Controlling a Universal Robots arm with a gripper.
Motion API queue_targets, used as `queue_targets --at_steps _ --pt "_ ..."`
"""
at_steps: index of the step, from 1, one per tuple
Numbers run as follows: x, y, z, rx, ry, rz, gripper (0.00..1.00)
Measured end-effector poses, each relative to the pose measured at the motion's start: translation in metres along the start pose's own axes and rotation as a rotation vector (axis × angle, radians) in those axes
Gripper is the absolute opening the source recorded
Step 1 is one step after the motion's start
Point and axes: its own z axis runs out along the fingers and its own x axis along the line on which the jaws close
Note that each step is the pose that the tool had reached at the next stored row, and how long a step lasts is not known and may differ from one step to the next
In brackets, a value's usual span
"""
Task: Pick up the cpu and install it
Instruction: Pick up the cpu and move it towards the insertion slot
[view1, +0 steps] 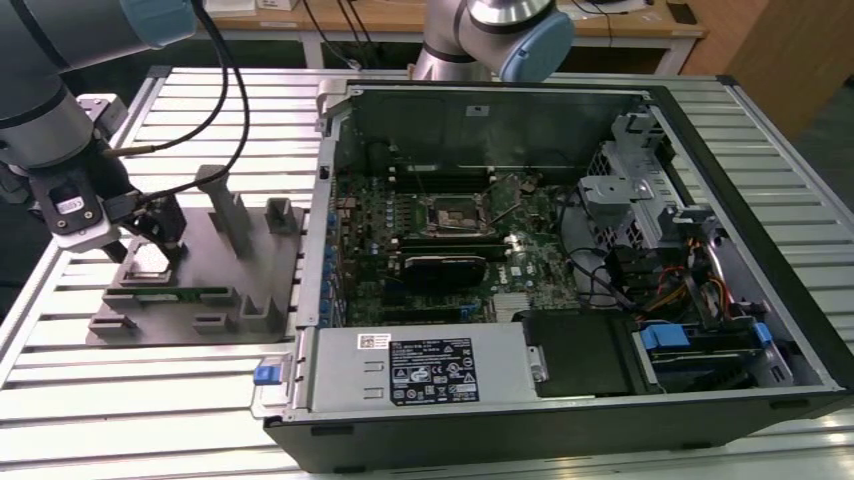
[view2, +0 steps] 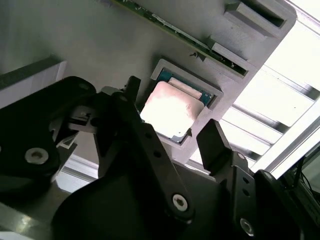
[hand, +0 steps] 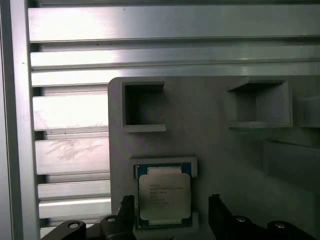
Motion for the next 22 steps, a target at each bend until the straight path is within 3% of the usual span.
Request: queue_targets --at_steps 1,2,6,11,22 --pt "0.0000 0.0000 0.0000 -0.0001 -0.0001 0.000 0.70" --pt "0.0000 0.0000 0.0000 0.0000 -0.0001 0.000 0.76" --pt "0.0001 0.0000 0.0023 -0.0010 0.0000 0.013 0.76" --pt "0.0004 0.0001 0.0066 -0.0092 0.0006 0.047 0.76" --pt "0.0010 0.0000 0.0164 -0.0090 0.0011 0.049 0.76"
